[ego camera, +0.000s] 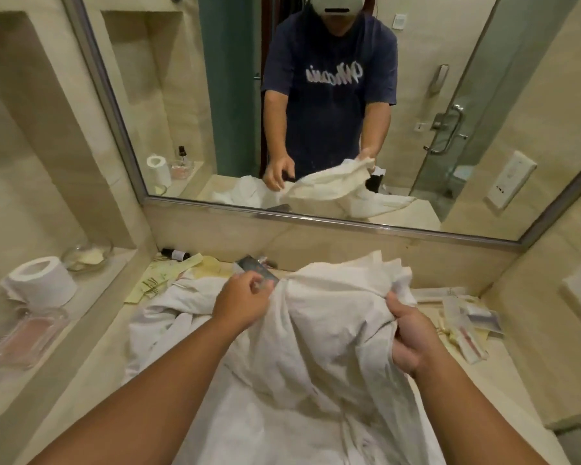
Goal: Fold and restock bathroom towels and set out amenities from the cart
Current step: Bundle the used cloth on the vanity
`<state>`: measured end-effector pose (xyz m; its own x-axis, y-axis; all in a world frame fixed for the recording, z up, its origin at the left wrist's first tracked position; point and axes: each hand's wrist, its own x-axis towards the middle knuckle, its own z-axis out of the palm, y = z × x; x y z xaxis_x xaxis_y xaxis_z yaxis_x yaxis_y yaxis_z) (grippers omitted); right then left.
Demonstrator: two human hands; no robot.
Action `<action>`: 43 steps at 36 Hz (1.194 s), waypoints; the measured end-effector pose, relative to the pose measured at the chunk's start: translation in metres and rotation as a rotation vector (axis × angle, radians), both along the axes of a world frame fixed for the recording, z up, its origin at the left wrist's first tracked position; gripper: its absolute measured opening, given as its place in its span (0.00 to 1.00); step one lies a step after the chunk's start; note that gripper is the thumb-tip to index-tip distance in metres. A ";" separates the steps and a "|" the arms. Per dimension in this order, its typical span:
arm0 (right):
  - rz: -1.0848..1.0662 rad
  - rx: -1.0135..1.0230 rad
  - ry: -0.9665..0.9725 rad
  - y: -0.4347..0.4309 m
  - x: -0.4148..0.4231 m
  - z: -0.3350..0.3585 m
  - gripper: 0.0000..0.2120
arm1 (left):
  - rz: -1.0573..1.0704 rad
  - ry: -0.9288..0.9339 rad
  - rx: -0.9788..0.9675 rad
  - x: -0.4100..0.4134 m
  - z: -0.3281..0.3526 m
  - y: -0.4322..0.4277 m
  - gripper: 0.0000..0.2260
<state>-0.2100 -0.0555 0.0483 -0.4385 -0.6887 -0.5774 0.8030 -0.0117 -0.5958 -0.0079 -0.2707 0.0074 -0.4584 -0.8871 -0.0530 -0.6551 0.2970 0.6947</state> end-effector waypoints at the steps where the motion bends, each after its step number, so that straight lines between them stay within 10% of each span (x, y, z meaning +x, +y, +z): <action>1: -0.030 0.003 0.031 -0.006 0.000 -0.002 0.20 | 0.022 -0.155 -0.080 0.011 -0.009 -0.012 0.18; 8: -0.151 0.012 0.042 -0.035 -0.004 -0.021 0.30 | -0.057 -0.685 -0.186 0.063 -0.052 -0.083 0.37; 18: -0.120 0.030 0.040 -0.038 -0.008 -0.030 0.35 | -0.099 -0.627 0.008 0.067 -0.076 -0.136 0.47; 33: -0.106 0.007 -0.046 -0.035 -0.002 -0.022 0.28 | -0.241 -0.923 -0.027 0.074 -0.087 -0.146 0.17; 38: -0.098 0.022 -0.018 -0.027 -0.004 -0.017 0.28 | -0.006 -0.760 -0.312 0.074 -0.069 -0.135 0.12; 43: -0.138 0.059 -0.014 -0.021 -0.008 -0.017 0.27 | 0.067 -0.202 -0.488 0.055 -0.016 -0.117 0.17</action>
